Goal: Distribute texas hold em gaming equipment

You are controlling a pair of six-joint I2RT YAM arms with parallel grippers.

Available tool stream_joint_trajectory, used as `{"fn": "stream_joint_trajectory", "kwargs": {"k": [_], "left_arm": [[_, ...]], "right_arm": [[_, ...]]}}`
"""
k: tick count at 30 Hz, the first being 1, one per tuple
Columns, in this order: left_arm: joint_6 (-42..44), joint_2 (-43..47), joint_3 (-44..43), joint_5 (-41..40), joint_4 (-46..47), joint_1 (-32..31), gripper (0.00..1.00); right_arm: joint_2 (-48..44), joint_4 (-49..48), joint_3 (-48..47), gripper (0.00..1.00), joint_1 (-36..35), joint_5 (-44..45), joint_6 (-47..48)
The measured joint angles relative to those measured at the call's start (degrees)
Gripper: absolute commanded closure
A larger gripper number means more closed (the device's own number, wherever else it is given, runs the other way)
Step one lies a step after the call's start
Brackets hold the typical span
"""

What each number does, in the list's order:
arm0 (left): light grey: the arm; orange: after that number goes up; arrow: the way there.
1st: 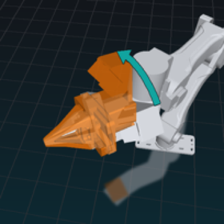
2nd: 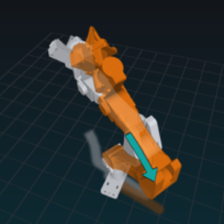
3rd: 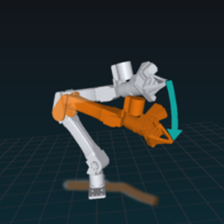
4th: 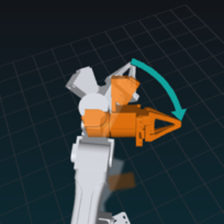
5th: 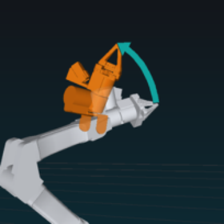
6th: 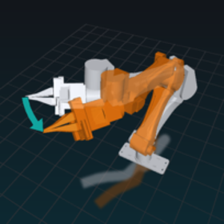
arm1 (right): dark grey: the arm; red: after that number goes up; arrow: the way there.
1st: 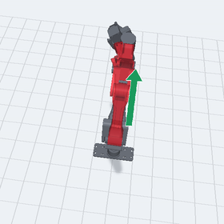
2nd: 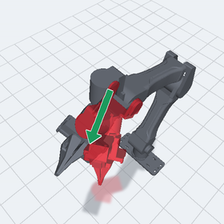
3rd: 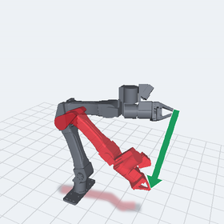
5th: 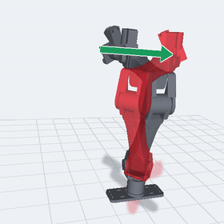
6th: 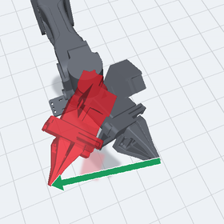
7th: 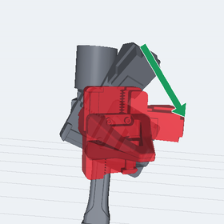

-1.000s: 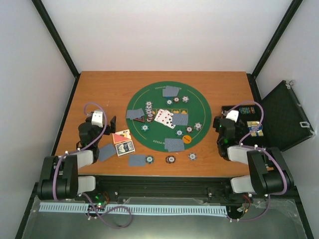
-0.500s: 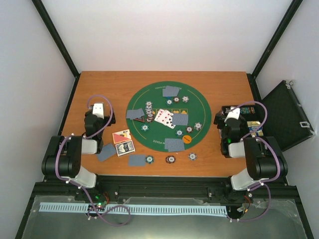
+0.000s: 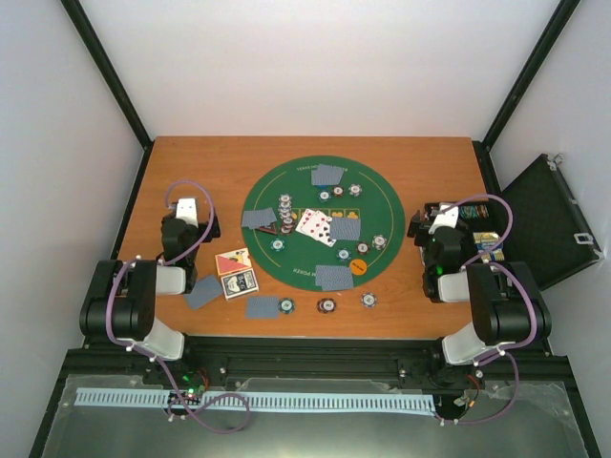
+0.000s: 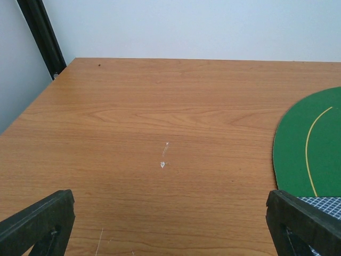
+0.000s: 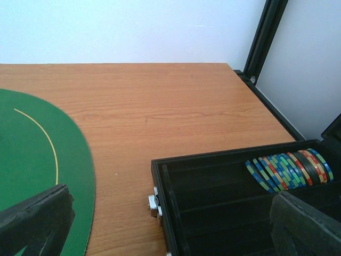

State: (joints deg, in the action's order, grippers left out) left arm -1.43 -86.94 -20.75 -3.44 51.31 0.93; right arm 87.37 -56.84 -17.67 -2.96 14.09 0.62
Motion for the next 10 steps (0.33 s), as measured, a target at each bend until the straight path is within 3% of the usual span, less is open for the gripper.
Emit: {"fn": "stream_joint_trajectory", "kwargs": {"k": [10], "left_arm": [[-0.13,0.00,0.00,0.02,-0.15,0.02,0.00]], "right_arm": [[0.00,0.04,0.07,0.00,0.28,-0.81,-0.02]]}}
